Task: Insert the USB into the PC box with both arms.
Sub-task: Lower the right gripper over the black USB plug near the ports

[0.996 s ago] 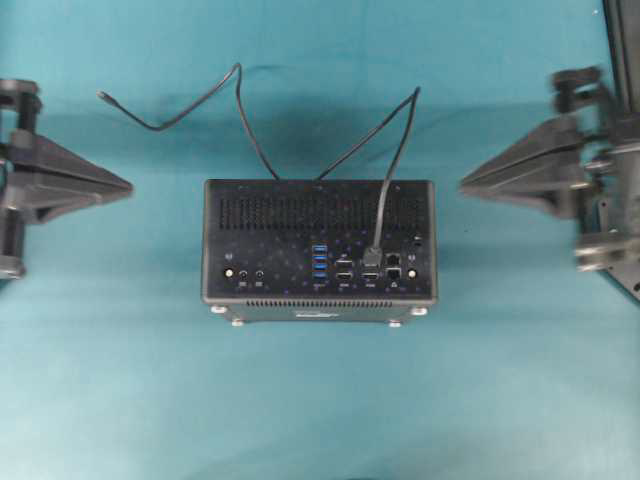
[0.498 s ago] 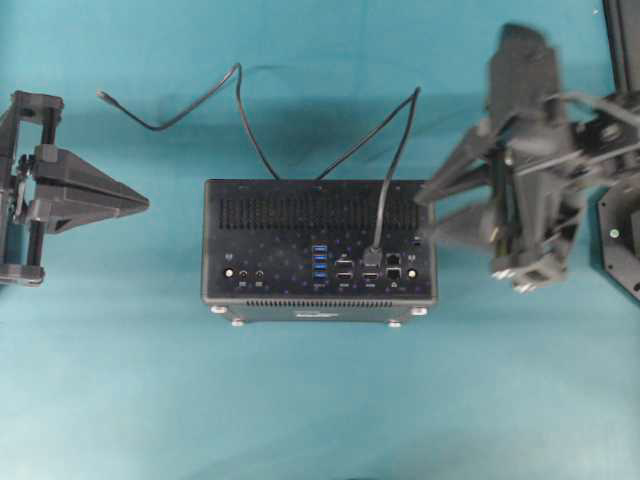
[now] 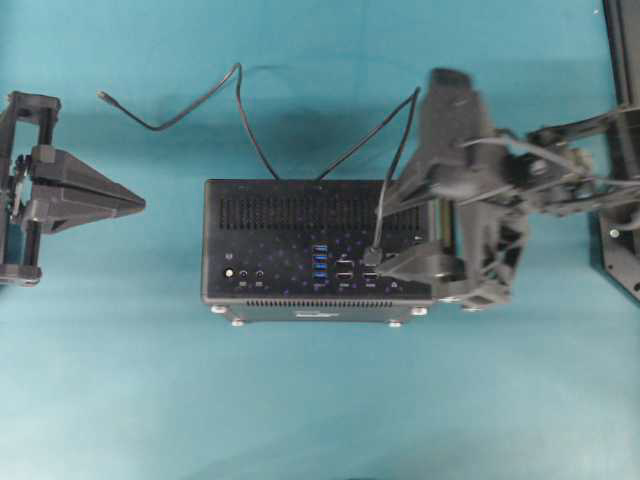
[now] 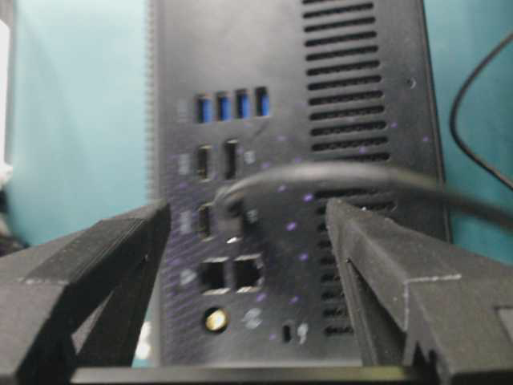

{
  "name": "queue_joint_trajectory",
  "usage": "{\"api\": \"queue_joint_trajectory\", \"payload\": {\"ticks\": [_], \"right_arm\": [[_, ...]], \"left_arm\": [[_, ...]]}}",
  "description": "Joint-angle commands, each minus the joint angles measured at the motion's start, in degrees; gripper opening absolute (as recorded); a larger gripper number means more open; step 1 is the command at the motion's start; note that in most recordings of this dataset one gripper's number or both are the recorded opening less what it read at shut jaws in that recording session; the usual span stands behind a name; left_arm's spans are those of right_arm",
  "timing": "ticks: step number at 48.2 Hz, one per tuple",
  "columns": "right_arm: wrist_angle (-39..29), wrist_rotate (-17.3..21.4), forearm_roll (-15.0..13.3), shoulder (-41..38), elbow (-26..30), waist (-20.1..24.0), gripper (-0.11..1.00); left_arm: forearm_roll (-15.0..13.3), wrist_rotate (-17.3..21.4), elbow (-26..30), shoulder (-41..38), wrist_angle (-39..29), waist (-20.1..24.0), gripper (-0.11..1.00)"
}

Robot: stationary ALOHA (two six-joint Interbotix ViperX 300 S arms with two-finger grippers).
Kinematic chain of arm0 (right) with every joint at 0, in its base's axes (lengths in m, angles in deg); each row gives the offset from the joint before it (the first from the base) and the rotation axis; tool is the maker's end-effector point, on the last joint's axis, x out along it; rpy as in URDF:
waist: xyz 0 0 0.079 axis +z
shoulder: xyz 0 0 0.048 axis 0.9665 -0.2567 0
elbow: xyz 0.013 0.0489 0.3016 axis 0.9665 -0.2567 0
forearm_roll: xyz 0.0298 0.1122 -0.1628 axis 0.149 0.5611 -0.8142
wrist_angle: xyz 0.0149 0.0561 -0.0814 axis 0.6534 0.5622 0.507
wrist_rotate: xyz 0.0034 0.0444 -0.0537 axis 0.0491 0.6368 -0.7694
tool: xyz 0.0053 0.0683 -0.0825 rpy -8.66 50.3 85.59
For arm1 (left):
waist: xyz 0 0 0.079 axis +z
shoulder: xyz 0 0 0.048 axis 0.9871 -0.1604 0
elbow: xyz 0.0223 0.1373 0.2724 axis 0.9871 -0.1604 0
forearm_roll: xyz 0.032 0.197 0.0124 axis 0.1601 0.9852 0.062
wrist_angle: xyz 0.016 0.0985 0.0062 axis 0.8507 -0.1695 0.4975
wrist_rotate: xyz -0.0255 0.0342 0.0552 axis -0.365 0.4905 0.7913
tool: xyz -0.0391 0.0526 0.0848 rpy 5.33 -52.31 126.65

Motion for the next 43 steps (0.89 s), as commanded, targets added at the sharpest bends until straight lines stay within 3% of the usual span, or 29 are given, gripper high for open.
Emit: {"api": "queue_joint_trajectory", "payload": {"ticks": [1, 26, 43], "right_arm": [[-1.05, 0.53, -0.44, -0.62, 2.29, 0.18, 0.81], [-1.93, 0.35, -0.44, -1.49, 3.87, 0.53, 0.62], [-1.93, 0.18, -0.44, -2.64, 3.96, 0.53, 0.6]], "left_arm": [[0.0, -0.09, 0.88, -0.09, 0.26, -0.18, 0.0], [0.0, -0.18, 0.7, 0.0, 0.35, -0.18, 0.0], [0.0, -0.18, 0.53, 0.0, 0.35, -0.18, 0.0]]}}
